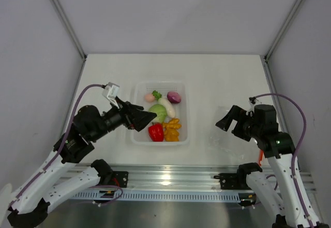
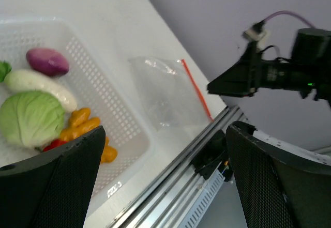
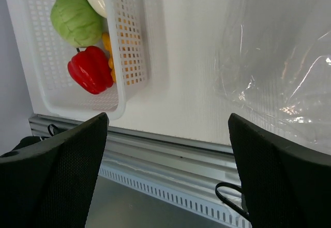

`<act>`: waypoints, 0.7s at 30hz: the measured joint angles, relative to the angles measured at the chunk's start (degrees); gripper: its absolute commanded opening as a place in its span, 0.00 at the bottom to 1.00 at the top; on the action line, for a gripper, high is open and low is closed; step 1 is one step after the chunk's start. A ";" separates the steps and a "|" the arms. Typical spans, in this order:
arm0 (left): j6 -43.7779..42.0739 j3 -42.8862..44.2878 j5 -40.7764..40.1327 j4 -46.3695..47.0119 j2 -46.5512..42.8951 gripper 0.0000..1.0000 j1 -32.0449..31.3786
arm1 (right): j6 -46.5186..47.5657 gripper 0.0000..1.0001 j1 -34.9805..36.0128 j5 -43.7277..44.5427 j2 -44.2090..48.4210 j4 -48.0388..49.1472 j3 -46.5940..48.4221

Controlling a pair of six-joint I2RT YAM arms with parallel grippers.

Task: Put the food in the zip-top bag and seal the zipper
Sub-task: Move the zipper food storage bag to the center of the board.

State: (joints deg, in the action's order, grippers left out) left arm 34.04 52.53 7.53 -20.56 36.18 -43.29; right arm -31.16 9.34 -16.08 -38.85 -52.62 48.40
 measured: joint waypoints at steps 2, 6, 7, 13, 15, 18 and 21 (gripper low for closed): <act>0.50 -1.79 -1.86 -1.14 -0.31 0.99 0.11 | -0.37 0.99 0.00 1.11 2.78 -0.72 0.17; 2.32 -5.31 -3.37 -1.90 -2.14 1.00 0.72 | -1.64 0.99 0.00 2.40 3.98 -2.64 0.48; 2.71 -6.25 -3.30 -1.86 -3.06 0.99 0.96 | -2.25 0.99 0.00 2.82 3.67 -3.08 0.44; 3.54 -8.13 -1.79 -1.16 -7.67 0.99 1.46 | -5.11 1.00 -0.11 3.30 1.84 -3.65 -1.05; 3.43 -7.56 -1.84 -1.97 -7.61 1.00 1.49 | -5.92 0.99 -0.11 3.76 1.46 -3.78 -1.16; 2.91 -5.16 -1.38 -5.18 -5.29 0.99 1.73 | -8.28 0.99 -0.31 7.06 1.75 -4.55 -1.07; 1.92 -2.89 0.74 -5.90 -1.60 1.00 1.86 | -10.01 0.99 -1.38 9.42 1.60 -5.16 -0.57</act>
State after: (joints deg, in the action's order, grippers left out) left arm 35.97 49.65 8.27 -26.46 34.59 -41.43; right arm -41.17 7.97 -6.66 -37.26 -57.78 47.83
